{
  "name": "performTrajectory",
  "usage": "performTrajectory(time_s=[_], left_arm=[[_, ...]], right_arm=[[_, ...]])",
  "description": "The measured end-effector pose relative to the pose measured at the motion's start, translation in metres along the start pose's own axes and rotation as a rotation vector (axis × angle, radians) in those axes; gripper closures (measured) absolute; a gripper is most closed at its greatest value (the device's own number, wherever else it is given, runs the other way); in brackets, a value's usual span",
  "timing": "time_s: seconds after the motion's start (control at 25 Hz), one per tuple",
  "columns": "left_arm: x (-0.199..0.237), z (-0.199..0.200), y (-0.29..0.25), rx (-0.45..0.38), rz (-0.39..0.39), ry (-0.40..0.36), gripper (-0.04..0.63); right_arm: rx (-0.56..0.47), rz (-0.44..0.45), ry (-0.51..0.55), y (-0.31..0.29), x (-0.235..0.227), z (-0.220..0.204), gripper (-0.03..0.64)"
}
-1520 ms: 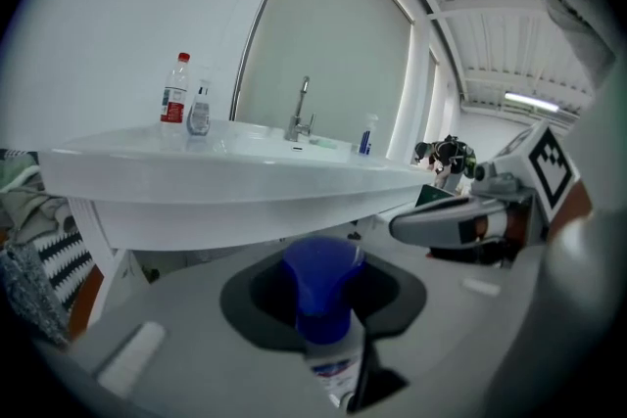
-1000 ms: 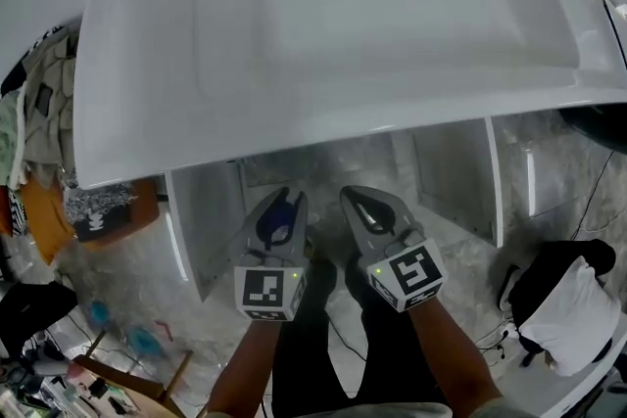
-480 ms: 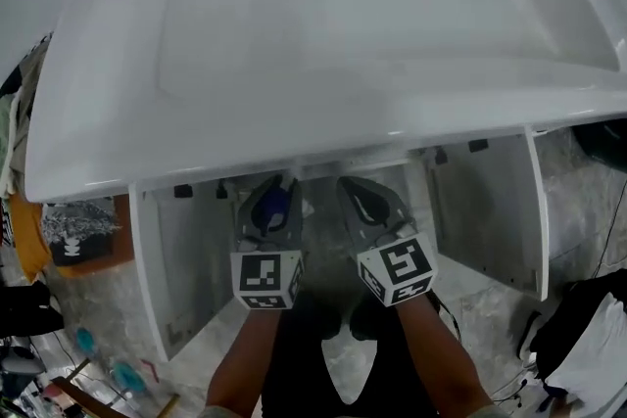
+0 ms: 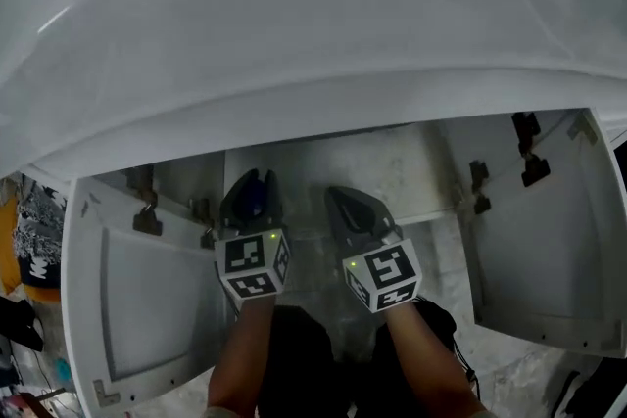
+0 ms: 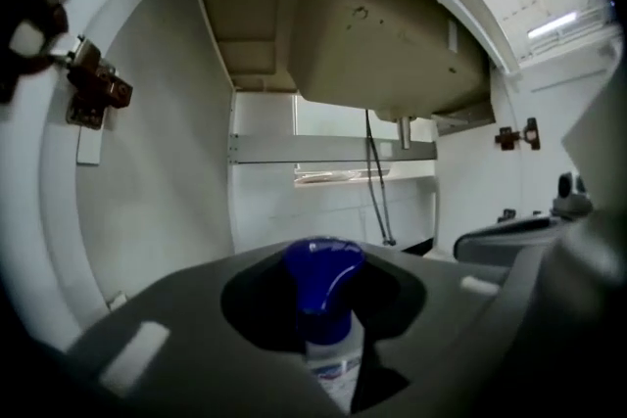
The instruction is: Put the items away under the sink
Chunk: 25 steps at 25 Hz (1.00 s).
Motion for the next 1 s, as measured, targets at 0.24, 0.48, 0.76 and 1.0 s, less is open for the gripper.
performTrajectory(time_s=[0.24, 0.48, 0.76, 1.0], left_arm=[[0.035, -0.011, -0.057, 0.04, 0.082, 0.051, 0.5], [0.081, -0.013, -0.106, 0.093, 0.155, 0.101, 0.5], [0.108, -0.033, -0.136, 0.123, 0.203, 0.096, 0.5], [0.122, -0.032, -0.142, 0.116, 0.214, 0.08, 0.5]], right_arm=[[-0.018, 0.008, 0.0, 0.002, -0.009, -0.014, 0.618], [-0.045, 0.016, -0.037, 0.004, -0.012, -0.012, 0.618], [-0.043, 0.014, -0.017, 0.009, -0.017, -0.016, 0.618], [-0.034, 0.004, -0.015, 0.009, -0.02, -0.019, 0.618]])
Point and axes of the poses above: the fingertips, and each gripper's own axes: y backward along the fingers, x to its left, z out of its top, the point moved 4 cm from there along y, backward along the fingers, and after that the axes turned 2 degrees about -z, right-handed, at the moved point
